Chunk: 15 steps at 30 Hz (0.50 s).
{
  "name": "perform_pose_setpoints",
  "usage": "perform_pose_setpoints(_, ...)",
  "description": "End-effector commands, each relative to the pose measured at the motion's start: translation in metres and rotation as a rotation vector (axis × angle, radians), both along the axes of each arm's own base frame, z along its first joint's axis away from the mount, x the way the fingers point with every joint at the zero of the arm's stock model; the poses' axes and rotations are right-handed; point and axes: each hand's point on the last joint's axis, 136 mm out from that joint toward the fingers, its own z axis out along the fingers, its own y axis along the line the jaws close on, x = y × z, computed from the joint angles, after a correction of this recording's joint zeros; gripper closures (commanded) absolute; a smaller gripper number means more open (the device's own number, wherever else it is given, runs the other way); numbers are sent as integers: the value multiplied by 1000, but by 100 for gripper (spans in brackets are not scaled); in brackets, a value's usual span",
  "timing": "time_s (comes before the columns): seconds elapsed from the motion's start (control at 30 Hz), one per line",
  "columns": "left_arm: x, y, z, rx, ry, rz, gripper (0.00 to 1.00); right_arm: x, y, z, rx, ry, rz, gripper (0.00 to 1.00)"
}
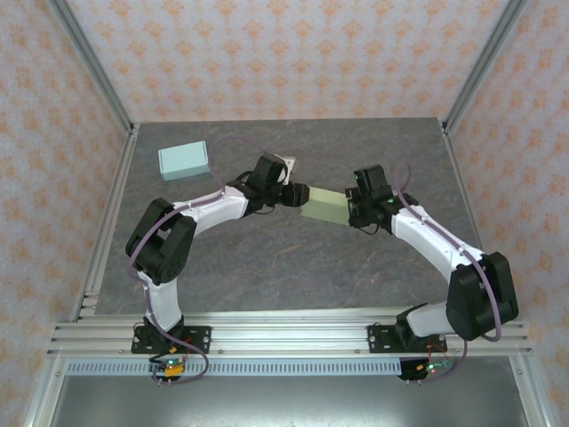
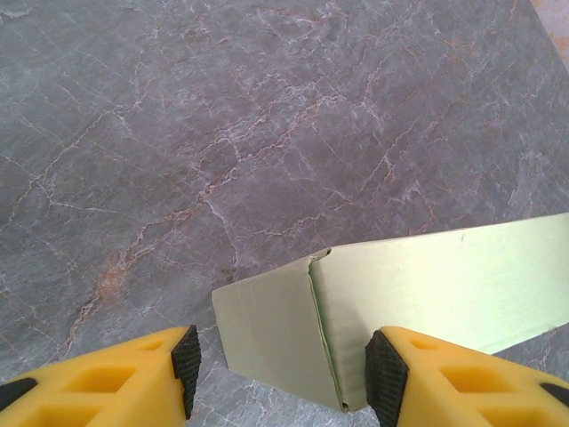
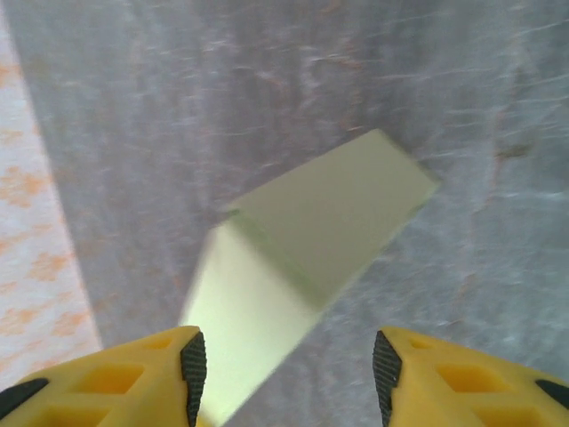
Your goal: Fold the paper box
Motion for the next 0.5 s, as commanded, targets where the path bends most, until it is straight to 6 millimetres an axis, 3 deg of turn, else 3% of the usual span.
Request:
perform_pose_setpoints(0.0, -18, 31, -55, 179, 136, 47, 44, -27, -9, -41, -48, 137, 16, 47)
perform_pose_setpoints(0.1, -18, 31, -55, 176, 135, 50, 44, -24, -14, -29, -83, 114, 27, 47)
perform_pose_setpoints(0.27, -18, 32, -53, 173, 126, 49, 43, -16, -28, 16, -126, 46, 16, 37)
perform_pose_setpoints(0.37, -19, 32, -55, 183, 127, 40, 43, -18, -34, 24, -84, 54, -8, 27)
perform_pose_setpoints(0.47, -23, 34, -59, 189, 130, 40, 43, -18, -21, 18, 42, 89, -37, 15)
